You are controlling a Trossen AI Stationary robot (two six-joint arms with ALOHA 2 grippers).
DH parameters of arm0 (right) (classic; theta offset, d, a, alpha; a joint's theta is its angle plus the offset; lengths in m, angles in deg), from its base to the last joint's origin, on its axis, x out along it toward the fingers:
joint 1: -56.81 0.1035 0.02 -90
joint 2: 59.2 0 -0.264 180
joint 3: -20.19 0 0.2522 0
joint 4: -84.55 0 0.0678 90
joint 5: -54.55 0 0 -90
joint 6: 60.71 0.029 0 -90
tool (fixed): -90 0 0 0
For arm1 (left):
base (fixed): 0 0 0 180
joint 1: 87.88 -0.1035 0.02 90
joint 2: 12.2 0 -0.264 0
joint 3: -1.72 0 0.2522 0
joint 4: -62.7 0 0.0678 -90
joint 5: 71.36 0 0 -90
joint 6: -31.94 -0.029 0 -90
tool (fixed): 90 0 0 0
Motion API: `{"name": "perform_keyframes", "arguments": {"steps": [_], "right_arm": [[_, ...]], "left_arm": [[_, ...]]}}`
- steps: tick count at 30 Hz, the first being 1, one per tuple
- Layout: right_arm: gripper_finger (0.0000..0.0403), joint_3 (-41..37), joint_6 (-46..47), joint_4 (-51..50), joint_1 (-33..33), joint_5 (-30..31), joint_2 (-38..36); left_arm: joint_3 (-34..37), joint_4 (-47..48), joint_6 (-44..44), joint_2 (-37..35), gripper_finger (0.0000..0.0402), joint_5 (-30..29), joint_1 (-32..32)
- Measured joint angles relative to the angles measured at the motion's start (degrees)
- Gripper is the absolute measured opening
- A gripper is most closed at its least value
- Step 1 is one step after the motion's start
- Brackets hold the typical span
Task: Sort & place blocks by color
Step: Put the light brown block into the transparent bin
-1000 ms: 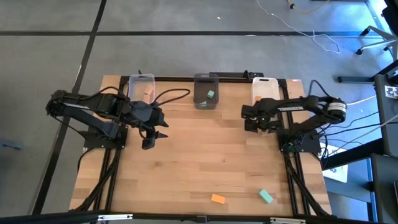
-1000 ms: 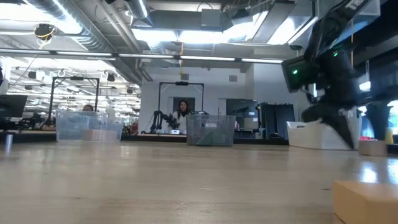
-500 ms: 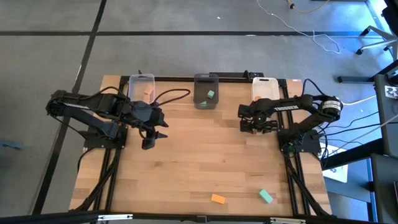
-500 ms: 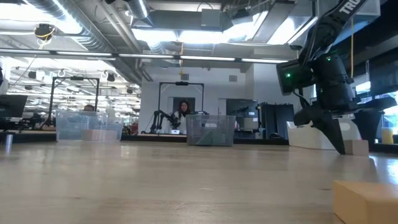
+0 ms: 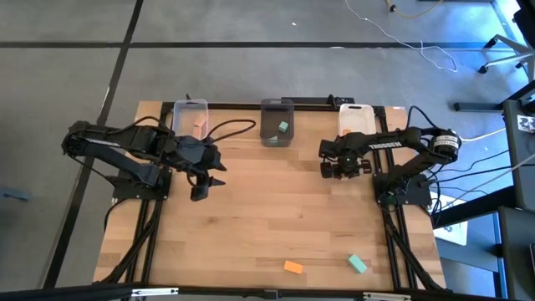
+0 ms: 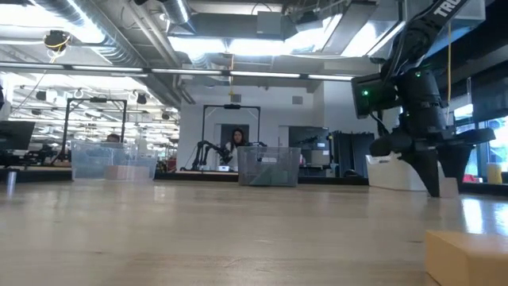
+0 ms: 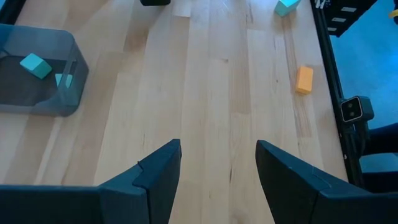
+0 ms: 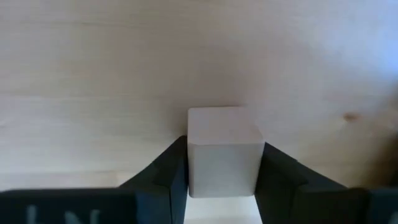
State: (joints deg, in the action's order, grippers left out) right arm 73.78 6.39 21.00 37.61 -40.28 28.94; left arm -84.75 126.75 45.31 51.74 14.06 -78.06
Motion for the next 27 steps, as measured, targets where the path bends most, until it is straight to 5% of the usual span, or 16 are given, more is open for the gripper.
{"name": "perform_keyframes", "arguments": {"steps": [20,27], "right_arm": [[0.0133,1.8,-11.9,13.8,-0.5,-9.4,0.3],[0.0132,8.0,-24.5,21.0,1.5,-10.2,0.5]], "left_arm": [[0.0,0.0,0.0,0.0,0.0199,0.0,0.0],[0.0,-0.4,8.5,0.0,0.0199,-0.2,0.0]]}}
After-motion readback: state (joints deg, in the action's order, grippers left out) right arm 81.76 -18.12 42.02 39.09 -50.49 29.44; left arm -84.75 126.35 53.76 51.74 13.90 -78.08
